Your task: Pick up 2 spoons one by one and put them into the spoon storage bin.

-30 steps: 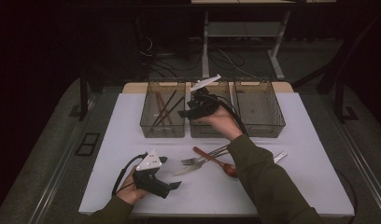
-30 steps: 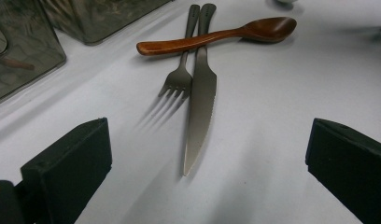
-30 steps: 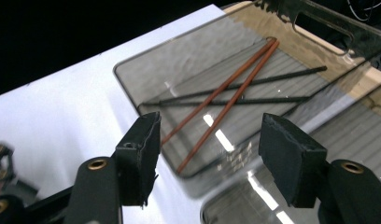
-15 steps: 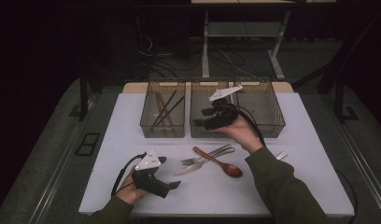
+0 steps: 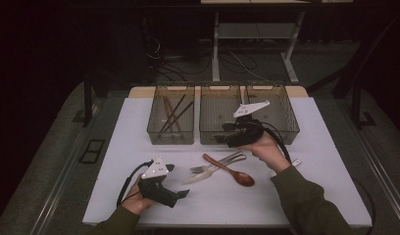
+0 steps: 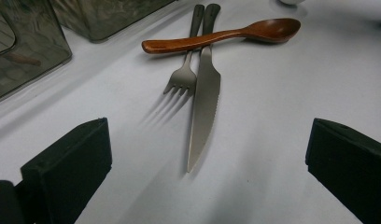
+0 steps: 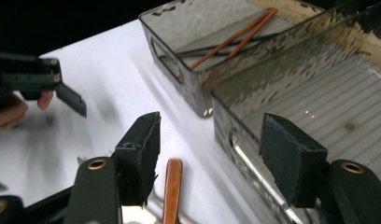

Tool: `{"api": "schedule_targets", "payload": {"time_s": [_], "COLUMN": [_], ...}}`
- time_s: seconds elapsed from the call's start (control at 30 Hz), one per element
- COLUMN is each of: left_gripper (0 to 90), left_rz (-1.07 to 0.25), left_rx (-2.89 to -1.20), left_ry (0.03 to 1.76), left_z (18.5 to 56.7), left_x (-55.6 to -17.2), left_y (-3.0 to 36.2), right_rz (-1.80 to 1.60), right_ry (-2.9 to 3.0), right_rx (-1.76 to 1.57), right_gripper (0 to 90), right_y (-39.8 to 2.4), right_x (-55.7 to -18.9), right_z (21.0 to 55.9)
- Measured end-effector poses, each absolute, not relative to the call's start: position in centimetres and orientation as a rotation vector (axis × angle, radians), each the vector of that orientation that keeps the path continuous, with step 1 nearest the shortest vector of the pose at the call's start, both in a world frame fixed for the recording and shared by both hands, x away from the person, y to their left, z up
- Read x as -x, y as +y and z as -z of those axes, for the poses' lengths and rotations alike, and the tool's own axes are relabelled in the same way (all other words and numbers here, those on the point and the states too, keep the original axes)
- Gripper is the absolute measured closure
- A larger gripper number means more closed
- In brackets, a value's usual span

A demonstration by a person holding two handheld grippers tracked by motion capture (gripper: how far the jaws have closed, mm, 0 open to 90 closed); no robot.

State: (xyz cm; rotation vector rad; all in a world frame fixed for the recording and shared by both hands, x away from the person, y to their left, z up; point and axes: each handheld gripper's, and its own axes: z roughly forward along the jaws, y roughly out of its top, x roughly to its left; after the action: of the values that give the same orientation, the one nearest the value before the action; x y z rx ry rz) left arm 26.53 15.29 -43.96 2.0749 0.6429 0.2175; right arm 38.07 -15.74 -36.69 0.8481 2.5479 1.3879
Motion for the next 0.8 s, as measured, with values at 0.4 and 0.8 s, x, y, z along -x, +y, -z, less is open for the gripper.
{"api": "schedule_targets", "payload": {"time_s": [0.4, 0.8], "left_gripper": [0.0, 0.0], "left_rz": [-0.219, -0.236], "left_rx": [-2.07, -2.074], "left_ry": [0.65, 0.647], "left_z": [43.9, 43.8], "left_x": [-26.6, -26.4], "left_y": [15.4, 15.2], "right_rz": [-1.384, -1.273], "right_ry": [2.535, 2.603], "right_rx": [-0.868, -0.898], "right_gripper": [41.2, 77.0], "right_y": [-18.6, -19.5], "right_x": [-36.0, -33.9], "right_z": [37.8, 40.5]}}
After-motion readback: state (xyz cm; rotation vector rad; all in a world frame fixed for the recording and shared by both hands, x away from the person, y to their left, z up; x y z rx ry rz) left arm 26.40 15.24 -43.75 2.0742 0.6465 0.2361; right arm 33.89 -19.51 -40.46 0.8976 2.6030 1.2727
